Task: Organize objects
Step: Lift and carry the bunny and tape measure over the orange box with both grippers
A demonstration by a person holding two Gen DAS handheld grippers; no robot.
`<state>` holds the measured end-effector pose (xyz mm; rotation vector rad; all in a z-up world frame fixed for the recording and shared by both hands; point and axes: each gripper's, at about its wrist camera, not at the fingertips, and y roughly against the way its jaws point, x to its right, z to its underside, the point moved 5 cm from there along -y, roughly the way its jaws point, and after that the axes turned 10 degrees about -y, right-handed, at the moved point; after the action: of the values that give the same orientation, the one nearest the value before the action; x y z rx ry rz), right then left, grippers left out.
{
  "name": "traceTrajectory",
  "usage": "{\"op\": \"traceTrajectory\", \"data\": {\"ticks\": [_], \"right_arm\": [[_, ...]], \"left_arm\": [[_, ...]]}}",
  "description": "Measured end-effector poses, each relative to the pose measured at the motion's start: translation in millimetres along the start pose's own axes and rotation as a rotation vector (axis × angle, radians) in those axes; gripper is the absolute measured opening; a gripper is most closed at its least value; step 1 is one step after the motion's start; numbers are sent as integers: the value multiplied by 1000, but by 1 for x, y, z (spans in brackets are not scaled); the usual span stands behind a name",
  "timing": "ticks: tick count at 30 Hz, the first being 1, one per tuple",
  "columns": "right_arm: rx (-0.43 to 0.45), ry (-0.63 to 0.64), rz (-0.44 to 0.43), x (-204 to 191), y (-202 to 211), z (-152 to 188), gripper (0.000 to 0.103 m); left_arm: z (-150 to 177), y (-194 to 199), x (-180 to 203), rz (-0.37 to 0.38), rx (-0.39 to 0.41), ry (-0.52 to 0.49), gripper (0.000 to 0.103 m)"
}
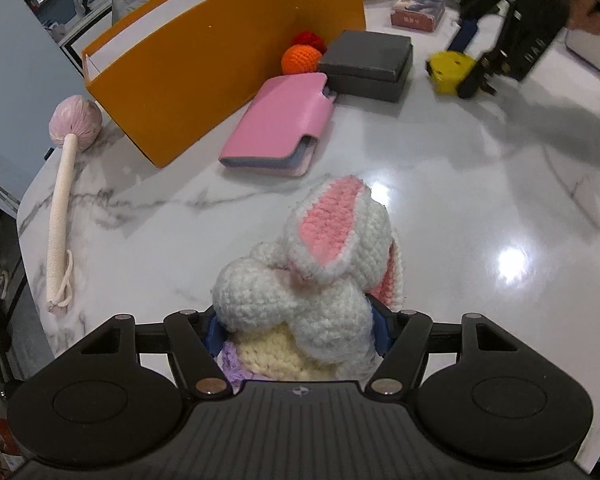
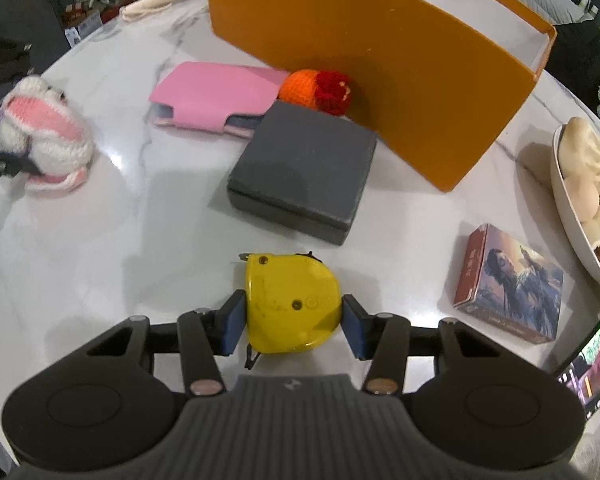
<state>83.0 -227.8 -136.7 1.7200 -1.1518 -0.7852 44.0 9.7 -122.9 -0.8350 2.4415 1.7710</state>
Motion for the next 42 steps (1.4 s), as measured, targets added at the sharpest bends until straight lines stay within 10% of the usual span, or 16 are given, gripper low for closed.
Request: {"op": "traceTrajectory", "data": {"ticks": [14, 42], "right_arm": [[9, 191, 48, -46, 13, 5, 52], [202, -39, -87, -4, 62, -58, 52]], "left_arm": [[-3, 0, 6, -22, -22, -20, 77], [-52, 79, -55, -136, 220, 162, 77]]}}
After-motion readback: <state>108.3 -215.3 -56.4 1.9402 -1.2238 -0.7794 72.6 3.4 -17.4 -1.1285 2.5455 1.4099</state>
